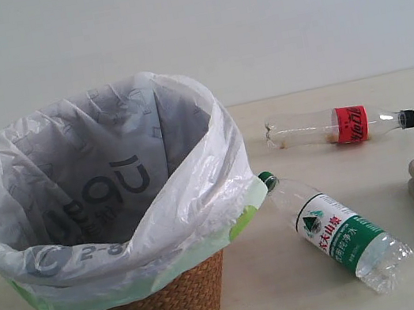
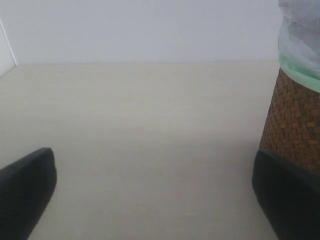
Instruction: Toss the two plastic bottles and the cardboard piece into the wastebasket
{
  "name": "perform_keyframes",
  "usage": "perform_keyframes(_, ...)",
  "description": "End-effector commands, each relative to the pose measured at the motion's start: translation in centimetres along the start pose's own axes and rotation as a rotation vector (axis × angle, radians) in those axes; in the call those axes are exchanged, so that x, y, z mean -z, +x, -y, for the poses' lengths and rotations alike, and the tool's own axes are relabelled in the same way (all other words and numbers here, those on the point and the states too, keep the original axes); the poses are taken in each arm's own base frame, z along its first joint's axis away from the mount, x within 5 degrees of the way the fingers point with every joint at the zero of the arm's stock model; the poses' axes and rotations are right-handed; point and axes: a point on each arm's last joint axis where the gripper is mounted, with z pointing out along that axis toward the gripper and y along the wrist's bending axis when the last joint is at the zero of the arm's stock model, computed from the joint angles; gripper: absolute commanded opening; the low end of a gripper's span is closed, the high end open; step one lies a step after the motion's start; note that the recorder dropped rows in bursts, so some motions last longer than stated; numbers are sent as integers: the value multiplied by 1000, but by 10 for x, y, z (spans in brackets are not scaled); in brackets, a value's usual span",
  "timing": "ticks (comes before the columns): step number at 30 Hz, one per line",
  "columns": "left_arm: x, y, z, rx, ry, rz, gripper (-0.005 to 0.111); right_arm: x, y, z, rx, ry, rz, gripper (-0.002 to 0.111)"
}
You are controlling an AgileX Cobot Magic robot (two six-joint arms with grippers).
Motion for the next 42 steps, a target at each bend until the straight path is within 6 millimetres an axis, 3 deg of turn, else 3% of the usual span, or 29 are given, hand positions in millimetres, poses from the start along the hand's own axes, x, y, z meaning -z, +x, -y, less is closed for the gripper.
perform_keyframes(1,1,-2,0,9,7,15,108,-23,-27,-21,132,43,-103,0)
perform_keyframes(7,1,-2,0,9,7,15,108,-85,-50,-43,337,114,-454,0)
perform_keyframes(13,1,-2,0,9,7,15,108,-149,-50,-50,413,148,-873,0)
perform_keyframes(19,1,-2,0,9,7,15,108,-190,-39,-43,460,137,-1065,0)
perform_keyframes(26,1,-2,0,9,7,15,108,-220,-30,-35,487,139,-1094,0)
perform_keyframes(32,1,-2,0,9,7,15,108,-223,-32,-35,442,168,-1049,0)
perform_keyframes(36,1,-2,0,9,7,15,108,-231,-18,-25,435,182,-1124,1)
perform_keyframes(38,1,-2,0,9,7,15,108,-235,-9,-18,429,192,-1159,9)
perform_keyframes(42,1,-2,0,9,7,15,108,-244,5,-8,432,201,-1205,40)
